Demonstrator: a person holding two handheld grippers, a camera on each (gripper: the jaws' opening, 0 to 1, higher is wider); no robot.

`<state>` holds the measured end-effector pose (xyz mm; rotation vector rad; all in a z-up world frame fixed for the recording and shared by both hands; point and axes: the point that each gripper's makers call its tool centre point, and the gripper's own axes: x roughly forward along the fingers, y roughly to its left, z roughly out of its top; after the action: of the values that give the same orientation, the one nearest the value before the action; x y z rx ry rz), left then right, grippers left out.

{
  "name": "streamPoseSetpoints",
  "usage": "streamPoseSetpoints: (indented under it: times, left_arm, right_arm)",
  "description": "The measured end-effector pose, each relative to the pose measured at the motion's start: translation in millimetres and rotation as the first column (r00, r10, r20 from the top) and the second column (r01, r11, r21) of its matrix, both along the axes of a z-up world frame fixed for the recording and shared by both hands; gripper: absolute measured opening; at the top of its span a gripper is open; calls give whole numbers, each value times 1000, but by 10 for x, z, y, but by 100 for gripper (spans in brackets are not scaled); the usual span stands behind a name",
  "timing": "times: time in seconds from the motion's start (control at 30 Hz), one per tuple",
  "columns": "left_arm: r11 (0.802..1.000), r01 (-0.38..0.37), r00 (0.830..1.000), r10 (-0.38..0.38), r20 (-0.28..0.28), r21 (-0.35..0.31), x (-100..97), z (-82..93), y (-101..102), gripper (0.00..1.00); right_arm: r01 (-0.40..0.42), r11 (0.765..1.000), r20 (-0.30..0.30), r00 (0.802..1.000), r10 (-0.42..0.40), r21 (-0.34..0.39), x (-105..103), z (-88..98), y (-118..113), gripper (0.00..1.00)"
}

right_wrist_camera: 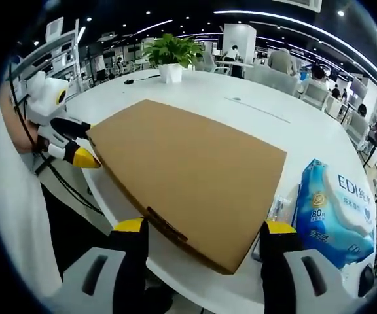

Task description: Operate the shoe box by opening the lid, removing the specified soft item, and placing it in the target area until the item is outside and the box remains undamaged.

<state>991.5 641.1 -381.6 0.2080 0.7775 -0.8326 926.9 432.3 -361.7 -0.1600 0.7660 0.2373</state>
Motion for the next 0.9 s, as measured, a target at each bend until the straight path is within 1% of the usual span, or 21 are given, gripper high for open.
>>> streamPoseSetpoints:
  times: [0.03,0.13,0.17,0.23,0.3,0.33,0.37,0.4,0.43,0.47,0.5,0.53,0.63,0.7,0.77,0.8,0.83,0.87,0.9]
  left_arm:
    - [1000,-4,1000,4,-2,-3,-3,5,-8,55]
    - [1000,-16,999,16,-27,-11,-40,0,-27,59]
    - [999,-24,999,24,-36,-21,-58,3,-27,59]
    - [999,-29,999,29,-37,-22,-103,13,6,62]
    - [999,-27,999,26,-38,-23,-142,29,13,66]
    - [999,-34,999,33,-42,-21,-155,15,114,69]
    - [999,-36,999,35,-42,-21,-170,17,161,72]
    - [999,-35,999,34,-42,-21,-248,50,132,76]
    - [999,-34,999,33,-42,-21,-259,61,178,80]
    - [999,-28,999,27,-45,-20,-263,84,265,82]
    - [999,-26,999,25,-45,-23,-264,112,307,83]
    - [999,-22,999,20,-42,-37,-252,166,360,84]
    - [998,-19,999,18,-32,-61,-197,245,450,88]
    - [997,-16,1000,14,-26,-75,-163,343,441,91]
    - [996,-12,1000,10,-21,-91,-144,422,420,94]
    - [995,-10,1000,8,-17,-100,-136,462,407,95]
    - [992,-7,1000,6,-11,-126,-121,527,386,96]
    - [990,-5,1000,4,-4,-138,-103,553,393,97]
    - [990,-1,1000,0,-1,-143,-102,616,379,99]
  right_arm:
    - [-1,1000,-3,1000,1,-5,-10,-13,0,70]
    - [-10,999,-41,999,8,-39,-90,-106,3,71]
    - [-17,999,-47,999,15,-52,-117,-126,10,71]
    - [-24,997,-49,999,20,-68,-181,-159,26,71]
    - [-24,997,-50,999,20,-68,-210,-158,36,71]
    - [-14,999,-35,999,13,-49,-270,-111,69,70]
    - [-1,999,-31,1000,0,-54,-296,-104,53,68]
    - [17,999,-43,999,-18,-34,-342,-100,53,68]
    - [36,999,-47,998,-36,-5,-365,-82,70,69]
    - [41,999,-13,999,-40,3,-356,-14,59,69]
    - [39,999,23,999,-39,17,-330,51,73,69]
    - [30,999,48,998,-31,15,-329,126,72,69]
    - [10,1000,68,998,-11,6,-338,247,60,74]
    - [12,1000,87,996,-13,9,-329,342,32,77]
    - [20,1000,136,990,-21,14,-293,467,-9,77]
    - [22,1000,145,989,-24,12,-287,490,-21,77]
    - [26,999,157,987,-30,23,-283,536,-41,79]
    - [33,999,162,986,-39,38,-280,570,-60,80]
    - [42,998,170,984,-48,41,-274,596,-81,83]
